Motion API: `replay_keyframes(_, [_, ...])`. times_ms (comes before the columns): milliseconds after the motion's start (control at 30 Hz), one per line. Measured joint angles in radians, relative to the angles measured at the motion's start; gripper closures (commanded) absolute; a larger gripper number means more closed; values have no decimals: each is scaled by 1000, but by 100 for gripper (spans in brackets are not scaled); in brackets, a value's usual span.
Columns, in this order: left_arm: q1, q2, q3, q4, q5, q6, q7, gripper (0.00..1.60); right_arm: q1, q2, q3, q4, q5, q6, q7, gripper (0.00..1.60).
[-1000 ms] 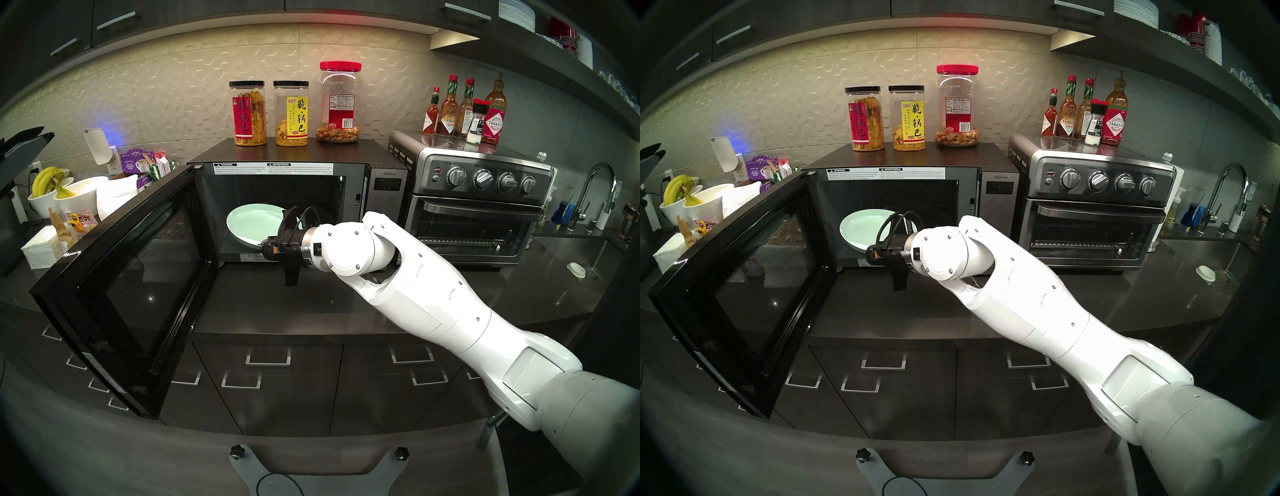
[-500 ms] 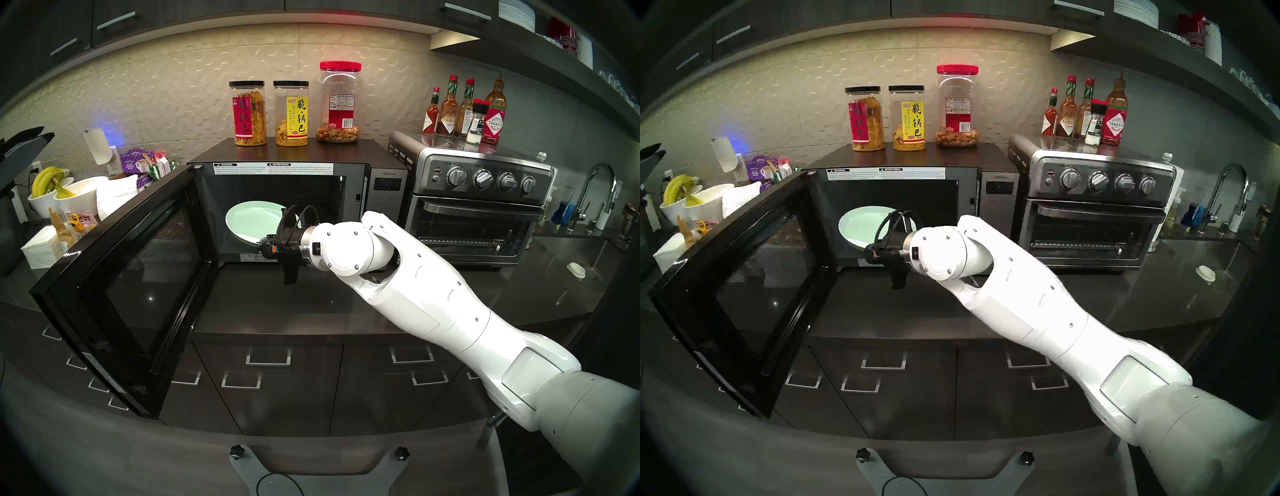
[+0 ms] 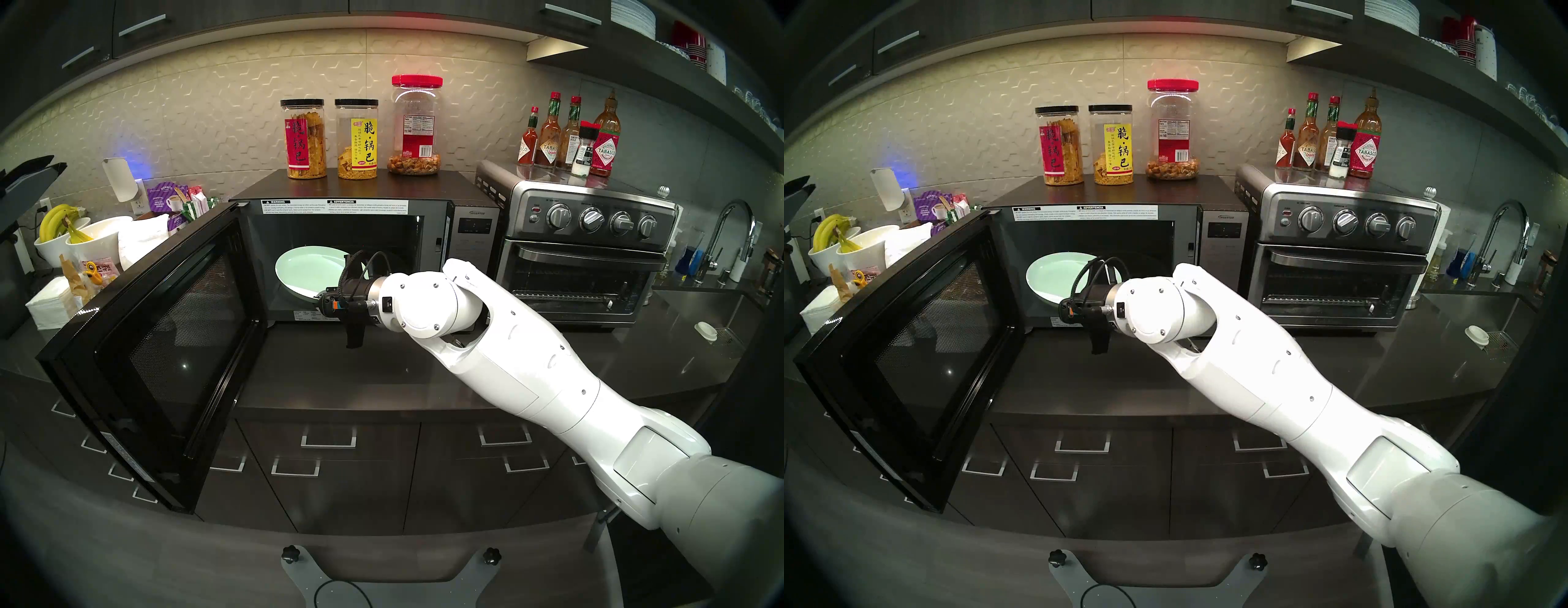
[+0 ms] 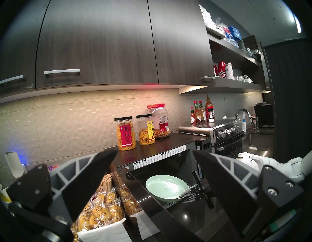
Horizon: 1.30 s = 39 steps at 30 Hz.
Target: Open the microwave, put the plate inside, and close the door
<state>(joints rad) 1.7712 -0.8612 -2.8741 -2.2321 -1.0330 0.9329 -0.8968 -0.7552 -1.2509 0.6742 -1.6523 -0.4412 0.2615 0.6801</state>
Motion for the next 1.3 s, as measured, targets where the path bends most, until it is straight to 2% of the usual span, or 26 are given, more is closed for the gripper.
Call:
replay_keyframes(333, [0, 0, 0, 0, 0, 0, 0, 0, -1, -1, -1, 1, -4, -5, -1, 160])
replay_keyframes(1000, [1, 0, 0, 0, 0, 0, 0, 0, 3, -5, -34, 24, -100, -28, -31, 160])
replay_keyframes(1300, [1, 0, 0, 0, 0, 0, 0, 0, 30, -29, -51, 83, -148, -22, -26, 160])
